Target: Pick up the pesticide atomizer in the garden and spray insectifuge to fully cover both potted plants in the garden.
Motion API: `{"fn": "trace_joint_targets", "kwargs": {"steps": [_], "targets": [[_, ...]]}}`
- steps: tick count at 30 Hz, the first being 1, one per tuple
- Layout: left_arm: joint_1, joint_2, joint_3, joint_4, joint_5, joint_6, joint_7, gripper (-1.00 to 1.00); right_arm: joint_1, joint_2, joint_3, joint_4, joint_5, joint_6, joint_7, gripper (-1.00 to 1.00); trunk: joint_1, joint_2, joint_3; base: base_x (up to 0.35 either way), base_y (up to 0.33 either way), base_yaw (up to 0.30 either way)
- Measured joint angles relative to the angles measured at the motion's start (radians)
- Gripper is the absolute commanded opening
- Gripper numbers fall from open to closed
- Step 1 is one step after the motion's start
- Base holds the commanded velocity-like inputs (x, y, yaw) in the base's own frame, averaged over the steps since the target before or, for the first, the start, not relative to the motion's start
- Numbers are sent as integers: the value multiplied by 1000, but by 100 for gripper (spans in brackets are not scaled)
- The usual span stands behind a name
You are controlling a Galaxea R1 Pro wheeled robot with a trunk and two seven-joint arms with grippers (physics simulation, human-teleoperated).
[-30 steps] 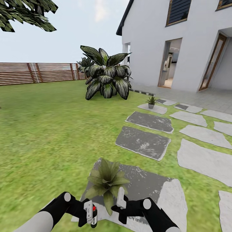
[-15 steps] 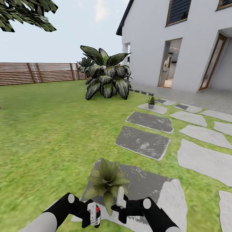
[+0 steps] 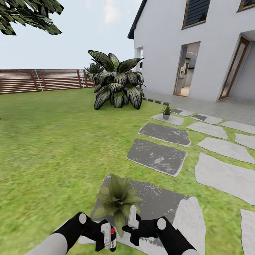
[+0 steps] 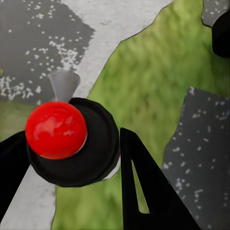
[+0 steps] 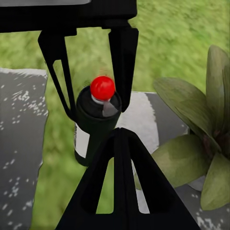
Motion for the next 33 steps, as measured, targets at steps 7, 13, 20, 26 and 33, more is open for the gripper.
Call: {"fn": "trace_joint_targets", "kwargs": {"steps": [7, 13, 20, 26, 33], "targets": [[-1, -3, 1, 0, 1, -2, -18, -100, 1, 0, 0, 0, 0, 0, -1, -100, 0, 0, 0, 0, 0, 0], [-2, -7, 3, 0, 15, -3, -36, -100, 0, 0, 0, 0, 1, 0, -1, -100, 0, 0, 0, 0, 0, 0], [-3, -20, 3, 0, 23, -2, -57, -100, 0, -3, 0, 0, 3, 0, -1, -100, 0, 0, 0, 0, 0, 0], [-5, -25, 4, -1, 24, -2, -61, -100, 1, -3, 0, 0, 3, 0, -1, -100, 0, 0, 0, 0, 0, 0], [-6, -32, 7, -2, 24, 0, -61, -100, 1, -3, 0, 0, 3, 0, -2, -100, 0, 0, 0, 0, 0, 0]]}}
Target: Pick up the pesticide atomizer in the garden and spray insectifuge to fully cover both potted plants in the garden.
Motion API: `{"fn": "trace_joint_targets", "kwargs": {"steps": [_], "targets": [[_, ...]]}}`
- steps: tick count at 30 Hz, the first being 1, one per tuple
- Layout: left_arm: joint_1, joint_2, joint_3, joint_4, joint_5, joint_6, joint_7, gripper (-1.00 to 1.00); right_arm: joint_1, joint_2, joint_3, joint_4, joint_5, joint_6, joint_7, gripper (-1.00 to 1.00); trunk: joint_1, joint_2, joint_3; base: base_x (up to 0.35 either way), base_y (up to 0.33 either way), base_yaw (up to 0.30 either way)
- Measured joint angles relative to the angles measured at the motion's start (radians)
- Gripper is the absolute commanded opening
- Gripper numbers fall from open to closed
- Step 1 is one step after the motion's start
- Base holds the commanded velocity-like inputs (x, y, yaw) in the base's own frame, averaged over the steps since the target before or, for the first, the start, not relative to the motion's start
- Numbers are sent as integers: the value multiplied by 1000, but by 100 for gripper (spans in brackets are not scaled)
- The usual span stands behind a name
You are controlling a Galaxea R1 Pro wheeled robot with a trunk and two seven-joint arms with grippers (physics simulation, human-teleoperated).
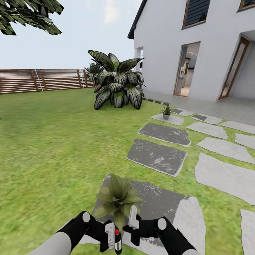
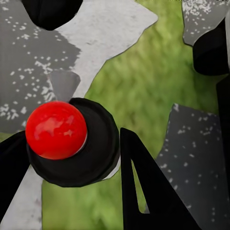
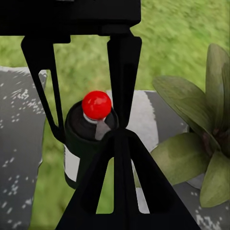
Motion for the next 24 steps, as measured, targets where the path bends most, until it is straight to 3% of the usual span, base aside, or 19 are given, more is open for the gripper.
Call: {"fn": "trace_joint_targets", "kwargs": {"steps": [8, 24], "targets": [[0, 0, 0, 1, 50, -1, 0, -100, 0, 0, 0, 0, -1, 0, 0, -100, 0, 0, 0, 0, 0, 0], [2, -8, 0, 2, 56, -1, 0, -100, -1, 0, 0, -1, -1, 0, 0, -100, 0, 0, 0, 0, 0, 0]]}}
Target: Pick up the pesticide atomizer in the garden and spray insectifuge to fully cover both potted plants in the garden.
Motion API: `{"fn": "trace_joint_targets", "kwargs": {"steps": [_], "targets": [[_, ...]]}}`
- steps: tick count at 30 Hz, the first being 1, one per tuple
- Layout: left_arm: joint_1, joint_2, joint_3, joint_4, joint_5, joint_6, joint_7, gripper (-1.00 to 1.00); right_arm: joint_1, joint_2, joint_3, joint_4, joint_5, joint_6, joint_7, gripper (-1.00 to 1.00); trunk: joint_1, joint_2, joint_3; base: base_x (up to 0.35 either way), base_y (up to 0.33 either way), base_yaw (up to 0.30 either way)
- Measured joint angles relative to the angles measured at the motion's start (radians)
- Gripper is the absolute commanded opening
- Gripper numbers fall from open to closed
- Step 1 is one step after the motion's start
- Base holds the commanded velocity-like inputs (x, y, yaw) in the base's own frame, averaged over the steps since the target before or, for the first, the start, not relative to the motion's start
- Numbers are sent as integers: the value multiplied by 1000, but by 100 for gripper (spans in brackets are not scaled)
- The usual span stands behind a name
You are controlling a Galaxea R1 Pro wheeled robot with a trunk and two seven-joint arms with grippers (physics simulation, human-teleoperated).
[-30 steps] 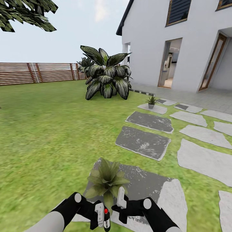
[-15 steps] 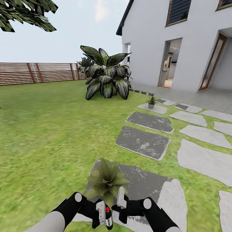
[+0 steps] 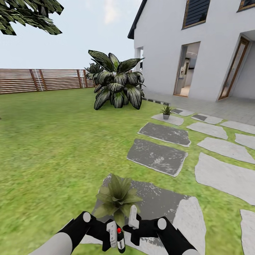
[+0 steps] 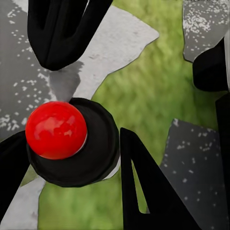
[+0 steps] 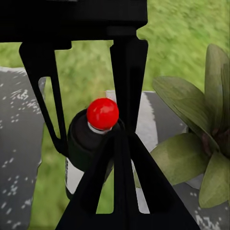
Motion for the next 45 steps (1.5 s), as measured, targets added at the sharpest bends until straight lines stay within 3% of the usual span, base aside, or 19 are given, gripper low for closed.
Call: {"fn": "trace_joint_targets", "kwargs": {"steps": [13, 20, 21, 27, 34, 35, 39, 44, 45], "targets": [[0, -6, 0, 0, 0, 0, 2, -100, 1, 0, 0, 0, 0, 0, 0, -100, 0, 0, 0, 0, 0, 0], [1, 7, 0, 0, -2, 0, 2, -100, 0, 0, 0, 0, 0, 0, 0, -100, 0, 0, 0, 0, 0, 0], [3, 17, -2, 0, -3, 0, 1, -100, 0, 0, 0, 0, 1, 0, 0, -100, 0, 0, 0, 0, 0, 0], [12, 146, -6, 0, -6, -21, 1, -100, 1, 0, 0, 1, 2, 0, 0, -100, 0, 0, 0, 0, 0, 0], [13, 255, -4, 2, -3, -86, 2, -100, 1, -3, -1, 2, 3, -2, 0, -100, 0, 0, 0, 0, 0, 0], [14, 265, -4, 2, -3, -87, 2, -100, 1, -4, -1, 2, 3, -2, 0, 100, 0, 0, 0, 0, 0, 0], [15, 309, -4, 2, -5, -87, 2, -100, 1, -7, -1, 4, 2, -1, -1, 100, 0, 0, 0, 0, 0, 0], [17, 323, -1, 1, -3, -77, 17, -100, 1, -13, -2, 16, 2, -3, -22, 100, 0, 0, 0, 0, 0, 0], [17, 323, 8, 1, -1, -75, 43, -100, 1, -29, -4, 43, 2, -3, -75, 100, 0, 0, 0, 0, 0, 0]]}}
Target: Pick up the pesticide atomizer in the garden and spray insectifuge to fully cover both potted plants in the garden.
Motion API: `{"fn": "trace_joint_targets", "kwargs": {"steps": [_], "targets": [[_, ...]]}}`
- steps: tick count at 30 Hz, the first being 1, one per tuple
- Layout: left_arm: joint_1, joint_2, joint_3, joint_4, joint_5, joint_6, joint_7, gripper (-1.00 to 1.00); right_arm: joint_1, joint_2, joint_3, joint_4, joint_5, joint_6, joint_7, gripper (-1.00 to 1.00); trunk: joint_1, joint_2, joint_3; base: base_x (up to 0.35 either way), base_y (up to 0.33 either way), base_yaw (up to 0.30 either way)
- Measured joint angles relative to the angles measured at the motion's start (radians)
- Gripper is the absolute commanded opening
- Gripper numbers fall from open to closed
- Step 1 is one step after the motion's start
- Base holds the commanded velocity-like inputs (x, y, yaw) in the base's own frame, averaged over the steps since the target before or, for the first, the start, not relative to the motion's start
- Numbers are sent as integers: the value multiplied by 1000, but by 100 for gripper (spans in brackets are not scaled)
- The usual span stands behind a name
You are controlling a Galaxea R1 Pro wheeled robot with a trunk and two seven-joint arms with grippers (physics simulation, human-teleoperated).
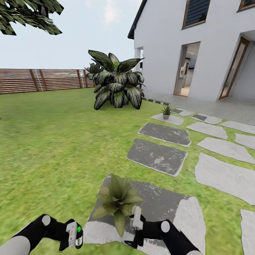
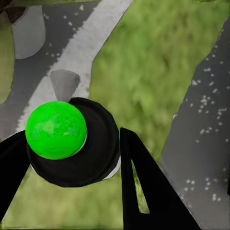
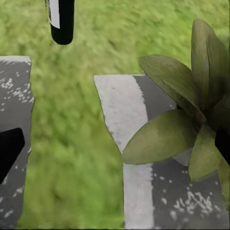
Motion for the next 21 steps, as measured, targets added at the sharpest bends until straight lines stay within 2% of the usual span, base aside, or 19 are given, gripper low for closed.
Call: {"fn": "trace_joint_targets", "kwargs": {"steps": [2, 3, 5, 6, 7, 8, 9, 11, 17, 21], "targets": [[0, 0, 23, 0, 6, 1, 38, -100, 0, -17, -1, 38, -3, 0, -72, 100, 0, 0, 0, 0, 0, 0], [1, 1, 57, 2, 18, 2, 81, -100, 0, -35, -2, 92, -4, 0, -164, 100, 0, 0, 0, 0, 0, 0], [1, -1, 89, 8, 27, 2, 121, -100, 0, -50, -3, 149, -7, 0, -254, 100, 0, 0, 0, 0, 0, 0], [2, -25, 313, 167, 134, 25, 351, -100, 22, -97, -17, 299, -313, -138, -562, 100, 0, 0, 0, 0, 0, 0], [3, -32, 412, 213, 127, 60, 600, -100, 34, -182, -26, 497, -410, -159, -835, 100, 0, 0, 0, 0, 0, 0], [2, -37, 415, 217, 127, 104, 625, -100, 40, -196, -23, 524, -450, -171, -863, 100, 0, 0, 0, 0, 0, 0], [2, -39, 416, 217, 127, 133, 626, -100, 43, -175, -14, 518, -461, -176, -865, 100, 0, 0, 0, 0, 0, 0], [2, -40, 415, 219, 127, 167, 621, -100, 49, -178, -17, 520, -482, -183, -865, 100, 0, 0, 0, 0, 0, 0], [2, -40, 404, 218, 119, 162, 603, -100, 58, -182, -15, 521, -490, -186, -864, 100, 0, 0, 0, 0, 0, 0], [2, -39, 403, 209, 121, 156, 537, -100, 59, -191, -15, 520, -493, -187, -866, 100, 0, 0, 0, 0, 0, 0]]}}
